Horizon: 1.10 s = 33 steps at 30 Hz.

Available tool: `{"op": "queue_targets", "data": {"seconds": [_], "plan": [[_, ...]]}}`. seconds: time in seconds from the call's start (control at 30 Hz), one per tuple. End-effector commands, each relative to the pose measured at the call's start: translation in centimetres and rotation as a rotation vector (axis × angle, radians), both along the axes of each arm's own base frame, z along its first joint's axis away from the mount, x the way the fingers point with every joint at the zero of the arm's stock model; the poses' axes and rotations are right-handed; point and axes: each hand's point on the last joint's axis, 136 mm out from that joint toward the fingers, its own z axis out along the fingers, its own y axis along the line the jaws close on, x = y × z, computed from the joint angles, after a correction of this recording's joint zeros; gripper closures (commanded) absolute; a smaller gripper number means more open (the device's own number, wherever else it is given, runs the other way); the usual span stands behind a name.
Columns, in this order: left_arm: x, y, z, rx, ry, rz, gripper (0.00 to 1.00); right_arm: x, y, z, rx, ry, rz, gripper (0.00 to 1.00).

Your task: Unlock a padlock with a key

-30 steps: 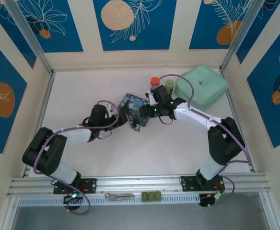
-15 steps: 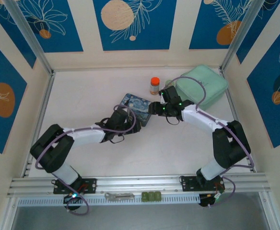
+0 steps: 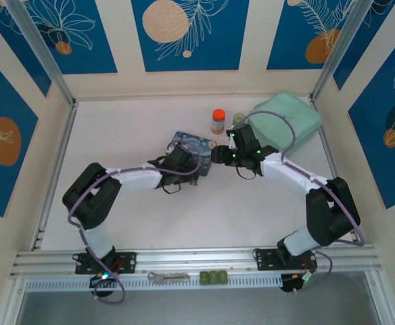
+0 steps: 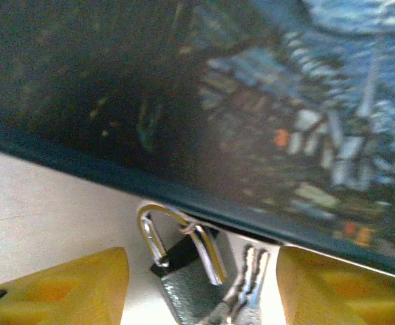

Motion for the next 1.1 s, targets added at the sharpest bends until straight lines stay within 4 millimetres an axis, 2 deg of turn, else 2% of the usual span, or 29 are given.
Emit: {"op": "queue_targets", "data": {"seconds": [0.0, 0.07, 0.2, 0.33, 0.43, 0.53, 0.7, 0.87, 1.07], "plan": [[-1.0, 1.4, -1.6, 0.142, 0.049, -0.034, 0.47, -0.4, 0.6, 1.2, 0.074, -0.021, 0.014, 0.41], [-1.2, 2.1, -2.0, 0.191, 0.062, -0.043, 0.50, -0.5, 1.6, 1.5, 0.118, -0.031, 0.039, 0.41], [-1.3, 3.4, -2.0, 0.261, 0.053, -0.044, 0.56, 0.1, 2.1, 0.2, 0.090, 0.010, 0.023, 0.41], [-0.9, 3.3, -2.0, 0.270, 0.044, -0.049, 0.59, 1.5, 2.7, -0.3, 0.108, 0.006, 0.022, 0.40], [-0.7, 2.7, -2.6, 0.265, 0.067, -0.066, 0.56, 2.8, 2.9, -0.6, 0.111, 0.015, 0.012, 0.40], [-0.8, 2.8, -3.1, 0.271, 0.085, -0.060, 0.57, 3.9, 3.3, -1.0, 0.100, 0.015, 0.010, 0.40], [-1.2, 3.4, -3.3, 0.273, 0.085, -0.051, 0.78, 4.7, 3.4, -3.1, 0.051, 0.081, -0.017, 0.40], [-1.2, 3.8, -3.1, 0.275, 0.081, -0.040, 0.83, 5.1, 3.9, -4.8, 0.031, 0.135, -0.034, 0.40], [-1.0, 5.0, -2.0, 0.336, 0.059, -0.048, 0.87, 5.3, 3.5, -6.4, -0.027, 0.171, -0.083, 0.40]]}}
